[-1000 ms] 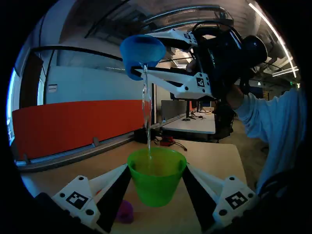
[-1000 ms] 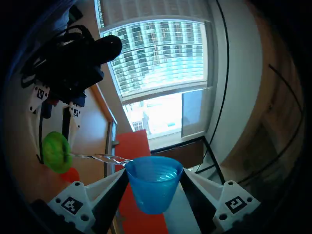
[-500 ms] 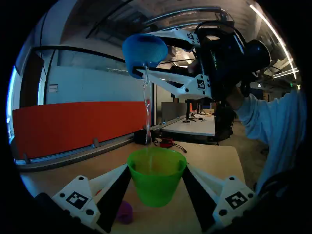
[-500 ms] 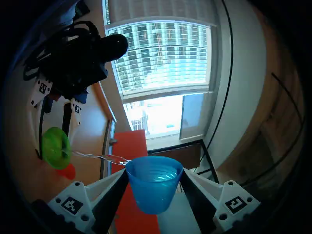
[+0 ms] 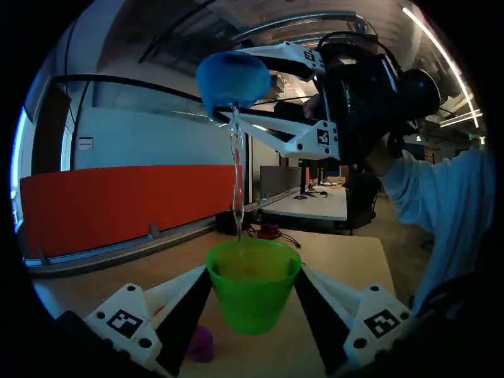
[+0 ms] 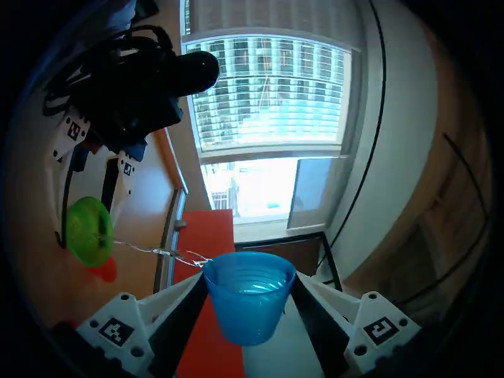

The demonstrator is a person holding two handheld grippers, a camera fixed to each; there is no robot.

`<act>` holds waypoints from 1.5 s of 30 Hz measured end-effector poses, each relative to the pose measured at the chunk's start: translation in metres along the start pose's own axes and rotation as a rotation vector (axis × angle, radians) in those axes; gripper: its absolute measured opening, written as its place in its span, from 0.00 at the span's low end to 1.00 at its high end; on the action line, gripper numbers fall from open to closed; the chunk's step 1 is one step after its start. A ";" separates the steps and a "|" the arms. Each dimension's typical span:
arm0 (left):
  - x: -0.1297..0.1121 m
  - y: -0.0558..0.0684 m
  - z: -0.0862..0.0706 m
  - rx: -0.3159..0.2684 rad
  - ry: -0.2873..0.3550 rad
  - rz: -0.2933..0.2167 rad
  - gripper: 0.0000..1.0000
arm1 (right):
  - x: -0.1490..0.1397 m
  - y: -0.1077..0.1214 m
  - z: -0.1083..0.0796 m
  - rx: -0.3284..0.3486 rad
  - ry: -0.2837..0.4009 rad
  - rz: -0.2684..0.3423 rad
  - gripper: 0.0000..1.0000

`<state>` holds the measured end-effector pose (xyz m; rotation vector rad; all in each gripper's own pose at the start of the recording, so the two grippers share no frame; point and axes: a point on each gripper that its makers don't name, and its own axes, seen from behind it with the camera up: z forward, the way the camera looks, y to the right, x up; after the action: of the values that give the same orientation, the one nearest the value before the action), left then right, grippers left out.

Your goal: Pour water

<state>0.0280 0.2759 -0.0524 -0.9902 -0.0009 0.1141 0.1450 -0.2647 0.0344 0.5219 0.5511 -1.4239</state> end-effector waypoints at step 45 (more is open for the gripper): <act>0.002 -0.002 0.000 0.012 -0.001 -0.002 0.85 | 0.027 0.007 0.002 -0.029 0.025 -0.234 0.91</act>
<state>0.0299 0.2744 -0.0509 -0.9778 -0.0020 0.1122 0.1536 -0.2862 0.0182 0.4633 0.6687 -1.6308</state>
